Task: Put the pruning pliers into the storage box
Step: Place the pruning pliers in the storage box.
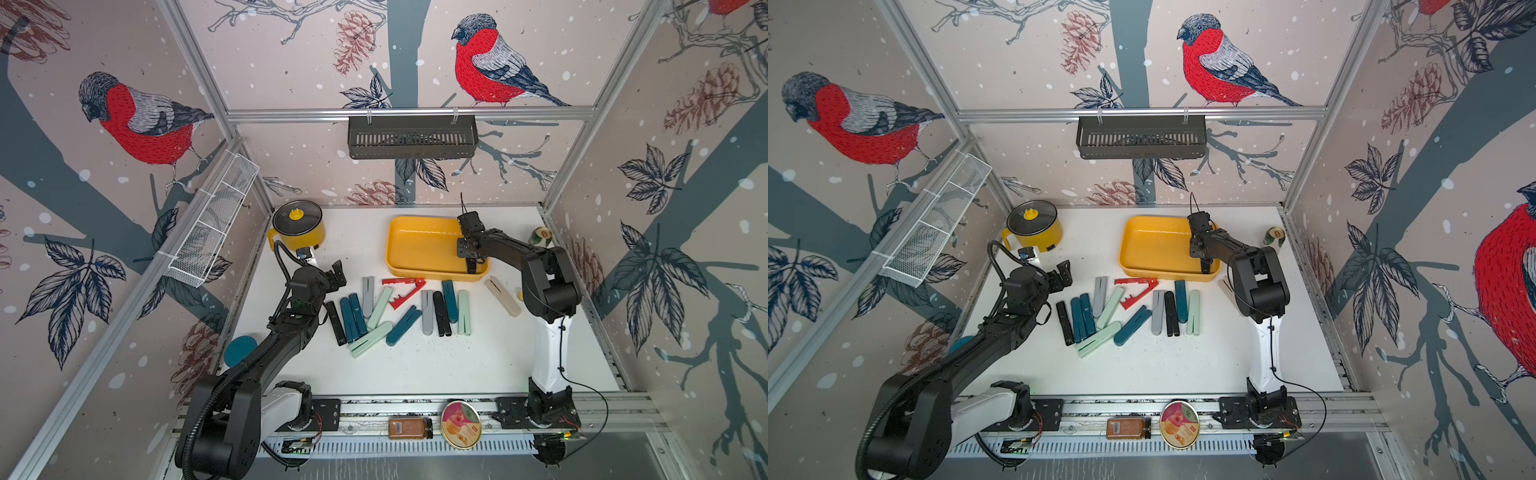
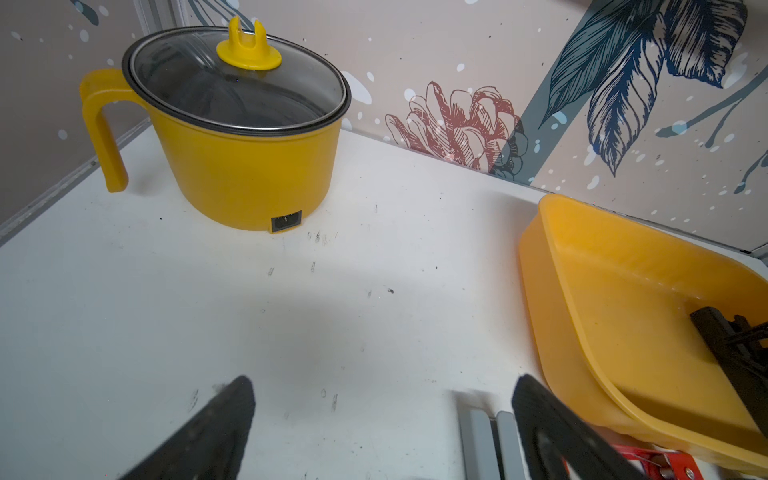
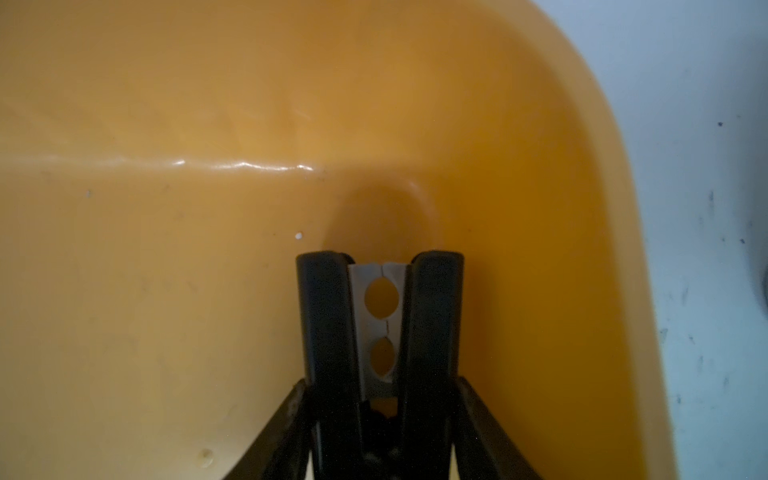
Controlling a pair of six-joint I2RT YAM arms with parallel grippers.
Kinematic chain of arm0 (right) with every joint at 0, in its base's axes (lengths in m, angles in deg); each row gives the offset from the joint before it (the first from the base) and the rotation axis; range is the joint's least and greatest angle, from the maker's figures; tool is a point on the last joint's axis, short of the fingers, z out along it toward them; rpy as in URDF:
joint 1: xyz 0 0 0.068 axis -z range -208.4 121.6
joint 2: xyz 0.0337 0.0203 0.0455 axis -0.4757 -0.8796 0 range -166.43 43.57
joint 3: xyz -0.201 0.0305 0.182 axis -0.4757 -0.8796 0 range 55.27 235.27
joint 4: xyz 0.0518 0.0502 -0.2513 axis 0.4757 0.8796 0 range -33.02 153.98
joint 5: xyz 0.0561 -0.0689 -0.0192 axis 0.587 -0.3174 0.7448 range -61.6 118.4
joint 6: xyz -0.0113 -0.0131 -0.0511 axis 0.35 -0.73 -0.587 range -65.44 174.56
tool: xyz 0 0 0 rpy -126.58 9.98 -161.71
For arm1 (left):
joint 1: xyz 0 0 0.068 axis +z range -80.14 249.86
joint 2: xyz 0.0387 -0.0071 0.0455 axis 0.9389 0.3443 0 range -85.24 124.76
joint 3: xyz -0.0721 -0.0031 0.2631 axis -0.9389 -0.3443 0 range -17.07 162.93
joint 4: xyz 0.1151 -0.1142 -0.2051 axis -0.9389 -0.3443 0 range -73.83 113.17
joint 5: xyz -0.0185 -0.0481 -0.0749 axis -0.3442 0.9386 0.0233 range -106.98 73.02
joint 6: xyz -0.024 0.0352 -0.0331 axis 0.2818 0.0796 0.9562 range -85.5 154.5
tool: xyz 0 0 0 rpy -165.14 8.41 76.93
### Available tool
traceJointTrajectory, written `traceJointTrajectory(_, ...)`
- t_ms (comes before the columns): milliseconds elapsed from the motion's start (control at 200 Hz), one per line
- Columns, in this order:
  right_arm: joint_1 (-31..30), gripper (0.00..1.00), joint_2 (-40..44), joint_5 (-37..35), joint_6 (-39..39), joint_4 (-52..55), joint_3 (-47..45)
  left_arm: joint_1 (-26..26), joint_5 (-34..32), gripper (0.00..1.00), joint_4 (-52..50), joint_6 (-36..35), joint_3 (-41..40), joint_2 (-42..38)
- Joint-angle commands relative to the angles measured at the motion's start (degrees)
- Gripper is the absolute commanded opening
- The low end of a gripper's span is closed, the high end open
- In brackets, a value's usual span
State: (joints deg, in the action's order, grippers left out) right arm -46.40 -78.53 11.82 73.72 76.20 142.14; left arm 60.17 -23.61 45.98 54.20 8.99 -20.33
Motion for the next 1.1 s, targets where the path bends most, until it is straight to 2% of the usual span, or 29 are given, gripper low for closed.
traceJointTrajectory(0, 0.07, 0.48, 0.05, -0.14, -0.58, -0.57, 0.31, 0.09, -0.69, 0.97, -0.58, 0.51, 0.74, 0.28)
traceJointTrajectory(80, 0.24, 0.39, -0.28, 0.47, -0.62, -0.63, 0.23, 0.02, -0.50, 0.97, -0.59, 0.59, 0.89, 0.56)
traceJointTrajectory(180, 0.18, 0.17, -0.31, 1.73, -0.66, -1.07, -0.25, 0.05, -0.40, 0.97, -0.58, 0.65, 1.09, 0.78)
traceJointTrajectory(240, 0.08, 0.08, -0.33, 2.61, -0.57, -1.50, -0.46, 0.05, -0.33, 0.97, -0.57, 0.73, 1.18, 0.96)
traceJointTrajectory(390, -0.19, 0.06, -0.28, 3.48, -0.55, -1.74, -0.39, -0.01, 0.12, 0.97, -0.57, 0.86, 1.42, 1.27)
traceJointTrajectory(555, 0.06, 0.08, -0.28, 2.79, -0.10, -1.82, 0.05, 0.05, 0.13, 0.97, -0.72, 0.86, 1.29, 1.01)
traceJointTrajectory(645, 0.27, 0.16, -0.49, 2.77, 0.08, -1.78, 0.31, -0.01, 0.26, 0.97, -0.58, 0.87, 1.22, 0.79)
traceJointTrajectory(705, 0.36, 0.28, -0.58, 2.96, 0.05, -1.63, 0.45, 0.02, 0.48, 0.97, -0.57, 0.87, 1.20, 0.72)
traceJointTrajectory(870, 0.34, 0.41, -0.33, 3.39, 0.28, -1.77, 0.67, 0.04, 1.00, 0.97, -0.34, 1.02, 1.26, 0.89)
traceJointTrajectory(1096, 0.42, 0.44, -0.61, 3.78, 0.21, -1.73, 0.84, 0.09, 1.48, 0.97, -0.44, 1.12, 1.68, 0.94)
